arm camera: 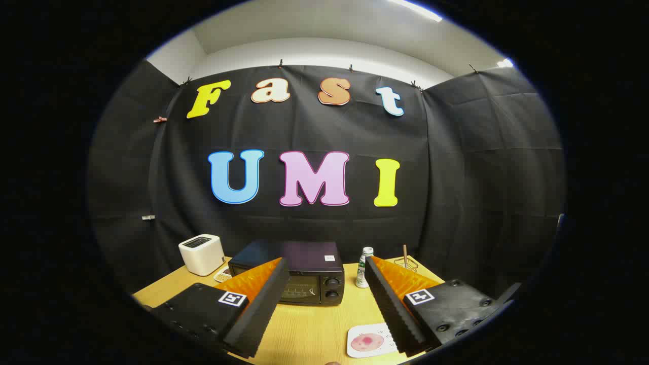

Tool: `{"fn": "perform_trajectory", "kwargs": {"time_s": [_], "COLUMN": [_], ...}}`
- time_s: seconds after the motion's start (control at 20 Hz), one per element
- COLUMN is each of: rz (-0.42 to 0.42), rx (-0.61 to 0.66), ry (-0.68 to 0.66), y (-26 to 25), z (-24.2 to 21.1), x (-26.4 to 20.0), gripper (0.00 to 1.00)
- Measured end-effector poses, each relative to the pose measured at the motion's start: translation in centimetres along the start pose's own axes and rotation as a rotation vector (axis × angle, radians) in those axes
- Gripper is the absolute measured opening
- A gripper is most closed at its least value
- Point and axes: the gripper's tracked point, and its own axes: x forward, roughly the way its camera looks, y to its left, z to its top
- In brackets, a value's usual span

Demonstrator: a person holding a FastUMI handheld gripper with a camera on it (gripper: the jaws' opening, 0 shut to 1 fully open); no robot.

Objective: Open the toaster oven, put the food inside, and close the toaster oven door.

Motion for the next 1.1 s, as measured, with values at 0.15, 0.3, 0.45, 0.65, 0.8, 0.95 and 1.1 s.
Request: {"fn": "perform_trajectory", "kwargs": {"time_s": [0.15, 0.3, 0.45, 0.65, 0.8, 0.95, 1.1], "rz": [0.025, 0.031, 0.038, 0.019, 0.005, 0.004, 0.006], "rx": [0.009, 0.029, 0.015, 0.027, 0.036, 0.003, -0.005], "ry": [0.004, 0.016, 0.025, 0.027, 0.033, 0.042, 0.046], "y": [0.8, 1.3, 1.6, 1.3, 0.9, 0.9, 1.0], "z": [-0.2, -0.5, -0.7, -0.9, -1.1, -1.6, -1.8], "x": [0.0, 0.1, 0.3, 0.8, 1.3, 1.6, 1.9], "gripper": [0.98, 0.98, 0.98, 0.98, 0.98, 0.98, 0.98]}}
